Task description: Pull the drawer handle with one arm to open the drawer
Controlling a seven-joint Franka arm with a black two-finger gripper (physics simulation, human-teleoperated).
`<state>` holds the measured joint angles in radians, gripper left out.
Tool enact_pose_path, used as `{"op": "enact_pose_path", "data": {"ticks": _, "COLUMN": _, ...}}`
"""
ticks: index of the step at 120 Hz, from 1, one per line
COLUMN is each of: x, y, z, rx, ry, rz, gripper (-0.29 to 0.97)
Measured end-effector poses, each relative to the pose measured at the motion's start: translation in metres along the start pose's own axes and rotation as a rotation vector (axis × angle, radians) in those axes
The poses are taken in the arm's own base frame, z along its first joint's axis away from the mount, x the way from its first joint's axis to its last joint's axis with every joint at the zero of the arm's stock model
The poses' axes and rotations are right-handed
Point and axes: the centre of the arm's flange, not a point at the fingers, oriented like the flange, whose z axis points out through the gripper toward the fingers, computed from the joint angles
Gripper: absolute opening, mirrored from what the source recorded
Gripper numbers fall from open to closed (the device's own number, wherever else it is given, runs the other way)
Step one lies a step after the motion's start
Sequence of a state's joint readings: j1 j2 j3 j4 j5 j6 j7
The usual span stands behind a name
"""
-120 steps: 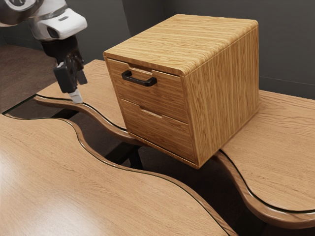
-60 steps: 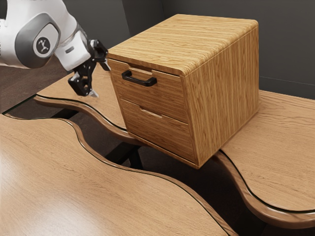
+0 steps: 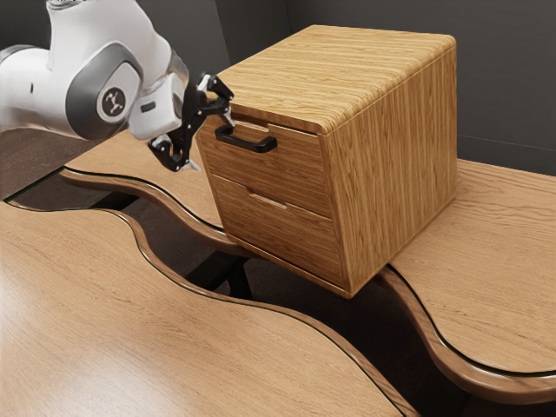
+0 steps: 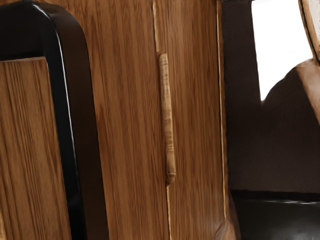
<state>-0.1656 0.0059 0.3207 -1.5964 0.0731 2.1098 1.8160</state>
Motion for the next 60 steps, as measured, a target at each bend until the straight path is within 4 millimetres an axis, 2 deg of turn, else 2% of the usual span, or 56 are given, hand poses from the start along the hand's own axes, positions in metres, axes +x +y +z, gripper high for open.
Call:
{"op": "enact_pose_path", "data": {"ticks": 37, "x": 0.044, "y": -0.008, "z": 0.011, "rx": 0.006, "ry": 0.03, "rz": 0.158, "gripper": 0.68}}
{"op": "enact_pose_path", "data": {"ticks": 60, "x": 0.045, "y": -0.009, "z": 0.013, "rx": 0.013, "ry": 0.025, "rz": 0.198, "gripper": 0.7}}
